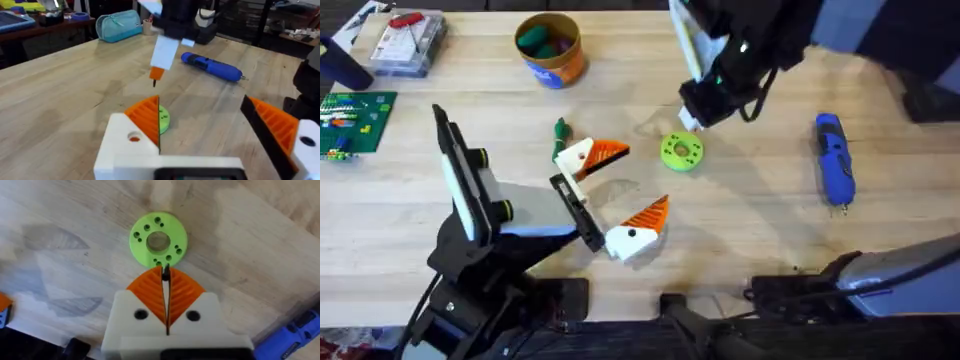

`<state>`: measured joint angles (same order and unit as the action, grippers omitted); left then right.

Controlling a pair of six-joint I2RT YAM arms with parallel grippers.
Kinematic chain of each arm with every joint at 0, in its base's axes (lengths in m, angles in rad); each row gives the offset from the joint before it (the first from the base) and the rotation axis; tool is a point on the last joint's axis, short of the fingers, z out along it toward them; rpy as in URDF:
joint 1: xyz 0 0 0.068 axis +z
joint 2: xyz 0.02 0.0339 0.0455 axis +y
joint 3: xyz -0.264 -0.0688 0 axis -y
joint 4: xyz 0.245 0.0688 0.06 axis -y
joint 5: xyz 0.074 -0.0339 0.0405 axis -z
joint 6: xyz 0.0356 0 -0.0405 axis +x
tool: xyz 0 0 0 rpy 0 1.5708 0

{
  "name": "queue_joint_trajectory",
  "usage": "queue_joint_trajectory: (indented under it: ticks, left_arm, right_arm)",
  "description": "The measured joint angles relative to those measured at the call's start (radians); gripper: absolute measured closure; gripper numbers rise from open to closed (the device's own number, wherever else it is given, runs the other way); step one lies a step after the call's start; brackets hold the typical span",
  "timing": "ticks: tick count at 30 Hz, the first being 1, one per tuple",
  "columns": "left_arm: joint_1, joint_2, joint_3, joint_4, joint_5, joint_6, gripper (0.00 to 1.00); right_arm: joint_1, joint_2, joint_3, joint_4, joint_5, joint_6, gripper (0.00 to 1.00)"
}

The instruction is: Pick up the gripper from the table and insert it into the empty holder that is missing its gripper. Then pick up a screw, insert it into the mounting hole, and use the screwdriver to tighten it. Finally, clean up the table by picking up the vegetable and placing it into the bucket.

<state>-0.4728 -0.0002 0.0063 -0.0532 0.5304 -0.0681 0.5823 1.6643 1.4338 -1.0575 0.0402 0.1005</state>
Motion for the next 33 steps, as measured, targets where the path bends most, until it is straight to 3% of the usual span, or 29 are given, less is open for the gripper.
queue_joint_trajectory:
  ticks: [13,22,33]
  left_arm:
    - [0.000,0.000,0.000,0.000,0.000,0.000,0.007]
    - [0.000,0.000,0.000,0.000,0.000,0.000,0.007]
    - [0.000,0.000,0.000,0.000,0.000,0.000,0.007]
  right_arm:
    - [0.000,-0.014,0.341,-0.270,-0.007,0.000,0.998]
    - [0.022,-0.014,0.453,-0.350,-0.077,0.000,0.998]
    - [0.146,0.054,0.580,-0.372,-0.094,0.000,0.998]
